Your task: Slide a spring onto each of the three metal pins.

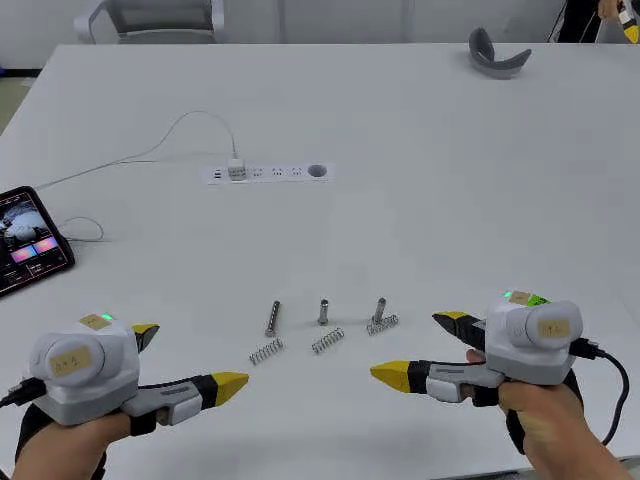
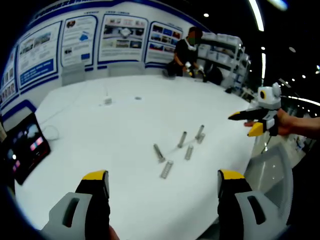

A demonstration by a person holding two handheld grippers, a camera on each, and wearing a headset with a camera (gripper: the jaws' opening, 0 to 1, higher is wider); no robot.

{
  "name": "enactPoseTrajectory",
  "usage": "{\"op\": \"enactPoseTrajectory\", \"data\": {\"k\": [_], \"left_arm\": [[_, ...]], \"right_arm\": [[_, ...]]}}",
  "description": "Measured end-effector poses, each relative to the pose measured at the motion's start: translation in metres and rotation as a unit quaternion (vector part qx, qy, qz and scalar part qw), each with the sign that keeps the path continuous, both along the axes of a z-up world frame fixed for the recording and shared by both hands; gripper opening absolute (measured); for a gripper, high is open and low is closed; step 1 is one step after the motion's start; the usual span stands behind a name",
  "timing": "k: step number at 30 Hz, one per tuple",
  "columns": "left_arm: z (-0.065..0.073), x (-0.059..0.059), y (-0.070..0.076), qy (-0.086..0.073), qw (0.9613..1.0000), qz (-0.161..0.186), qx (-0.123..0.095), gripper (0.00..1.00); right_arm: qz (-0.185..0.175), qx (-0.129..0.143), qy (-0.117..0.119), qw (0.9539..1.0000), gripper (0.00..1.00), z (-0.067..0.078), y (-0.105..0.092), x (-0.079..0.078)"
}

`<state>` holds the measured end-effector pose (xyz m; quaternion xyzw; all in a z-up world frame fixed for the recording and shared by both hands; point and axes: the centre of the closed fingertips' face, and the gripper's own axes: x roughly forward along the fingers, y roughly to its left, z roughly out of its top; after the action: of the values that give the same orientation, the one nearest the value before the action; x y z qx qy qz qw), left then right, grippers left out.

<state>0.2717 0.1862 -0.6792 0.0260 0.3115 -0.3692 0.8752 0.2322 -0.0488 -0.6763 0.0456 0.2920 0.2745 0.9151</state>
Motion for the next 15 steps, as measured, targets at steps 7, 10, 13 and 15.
{"op": "enactPoseTrajectory", "data": {"k": [7, 10, 13, 15], "left_arm": [[-0.001, 0.006, -0.002, 0.004, 1.0, 0.006, -0.002, 0.88], [-0.002, 0.01, -0.006, 0.007, 1.0, 0.002, 0.0, 0.87], [-0.005, 0.016, -0.01, 0.01, 1.0, -0.001, 0.001, 0.87], [-0.007, 0.02, -0.012, 0.012, 0.9999, -0.002, 0.0, 0.86]], "right_arm": [[0.006, -0.006, 0.007, 0.9999, 0.9, -0.003, 0.002, -0.005], [0.006, -0.011, 0.011, 0.9999, 0.91, -0.005, 0.001, -0.007], [0.004, -0.01, 0.012, 0.9999, 0.9, -0.005, -0.001, -0.009], [0.001, -0.007, 0.014, 0.9999, 0.9, -0.006, -0.002, -0.01]]}}
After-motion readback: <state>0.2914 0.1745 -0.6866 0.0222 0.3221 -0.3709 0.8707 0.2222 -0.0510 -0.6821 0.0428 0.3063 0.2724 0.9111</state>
